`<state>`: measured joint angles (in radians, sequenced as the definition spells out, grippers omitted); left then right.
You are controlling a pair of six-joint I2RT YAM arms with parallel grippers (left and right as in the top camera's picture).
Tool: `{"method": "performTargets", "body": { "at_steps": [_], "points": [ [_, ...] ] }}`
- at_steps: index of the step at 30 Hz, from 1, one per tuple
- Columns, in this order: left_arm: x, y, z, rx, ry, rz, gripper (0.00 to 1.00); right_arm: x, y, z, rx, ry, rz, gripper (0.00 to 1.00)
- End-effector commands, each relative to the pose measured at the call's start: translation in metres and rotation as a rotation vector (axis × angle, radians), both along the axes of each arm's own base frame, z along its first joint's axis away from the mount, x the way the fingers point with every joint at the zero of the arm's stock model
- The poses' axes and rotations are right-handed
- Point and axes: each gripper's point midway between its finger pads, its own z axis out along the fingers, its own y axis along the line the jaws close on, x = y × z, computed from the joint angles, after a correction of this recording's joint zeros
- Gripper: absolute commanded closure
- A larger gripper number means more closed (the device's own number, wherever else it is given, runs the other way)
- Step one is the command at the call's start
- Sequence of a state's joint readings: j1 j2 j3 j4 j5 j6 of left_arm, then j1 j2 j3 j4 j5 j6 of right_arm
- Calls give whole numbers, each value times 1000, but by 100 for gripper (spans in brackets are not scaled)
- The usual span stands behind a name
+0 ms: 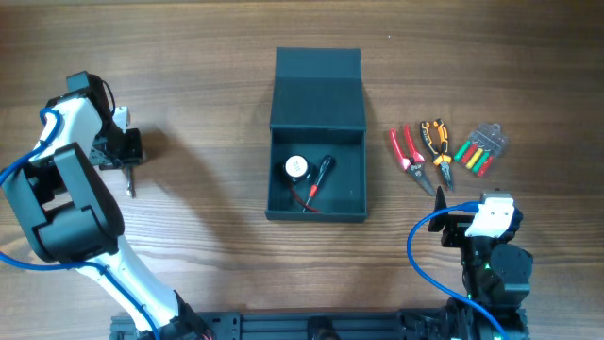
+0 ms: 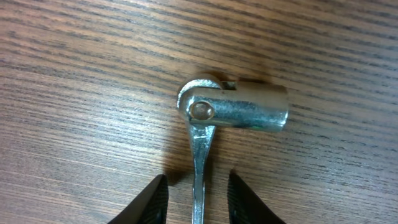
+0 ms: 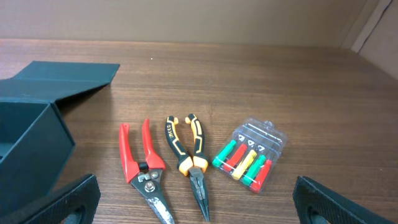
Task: Pack container
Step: 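Close the left gripper on the wrench shaft and lift it, then carry the wrench into the box and lower it inside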
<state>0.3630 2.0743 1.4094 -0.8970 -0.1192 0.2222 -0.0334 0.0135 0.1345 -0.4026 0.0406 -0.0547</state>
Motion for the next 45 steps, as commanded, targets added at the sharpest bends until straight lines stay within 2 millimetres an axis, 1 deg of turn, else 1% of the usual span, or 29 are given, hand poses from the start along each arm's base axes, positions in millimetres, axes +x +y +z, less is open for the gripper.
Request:
{"method": "performTargets", "body": {
  "at_steps": [1, 4, 7, 9, 11, 12, 18, 21, 25, 26, 28, 32, 36, 38, 39, 41, 42, 45],
  "points": [
    [-22, 10, -26, 30, 95, 65, 71, 0, 4, 2, -5, -9, 22, 0],
    [-23, 10, -26, 29, 98, 64, 83, 0, 4, 2, -6, -9, 22, 0],
    [-23, 10, -26, 30, 98, 64, 85, 0, 4, 2, -6, -9, 22, 0],
    [-23, 10, -26, 30, 97, 64, 89, 0, 4, 2, -6, -9, 22, 0],
    [-23, 10, -26, 30, 97, 64, 90, 0, 4, 2, -6, -9, 22, 0],
    [-22, 10, -26, 30, 97, 64, 95, 0, 4, 2, -6, -9, 22, 0],
    [-20, 11, -24, 33, 90, 64, 96, 0, 4, 2, -6, -9, 22, 0],
    [-10, 15, -15, 40, 69, 64, 96, 0, 4, 2, -6, -9, 22, 0],
    [5, 20, 6, 50, 40, 63, 96, 0, 4, 2, -6, -9, 22, 0],
    [13, 21, 14, 57, 23, 59, 96, 0, 4, 2, -6, -9, 22, 0],
    [19, 22, 22, 62, 8, 55, 96, 0, 4, 2, -6, -9, 22, 0],
    [35, 17, 38, 73, -25, 32, 96, 0, 4, 2, -6, -9, 22, 0],
    [58, 5, 59, 89, -77, -10, 96, 0, 4, 2, -6, -9, 22, 0],
    [72, -4, 76, 97, -109, -38, 96, 0, 4, 2, -5, -9, 22, 0],
    [82, -13, 89, 102, -135, -63, 96, 0, 4, 2, -6, -9, 22, 0],
    [95, -27, 106, 105, -168, -97, 95, 0, 4, 2, -6, -9, 22, 0],
    [101, -38, 113, 98, -187, -119, 94, 0, 4, 2, -5, -9, 22, 0],
    [117, -75, 131, 79, -236, -196, 94, 0, 4, 2, -5, -9, 22, 0]
  ]
}}
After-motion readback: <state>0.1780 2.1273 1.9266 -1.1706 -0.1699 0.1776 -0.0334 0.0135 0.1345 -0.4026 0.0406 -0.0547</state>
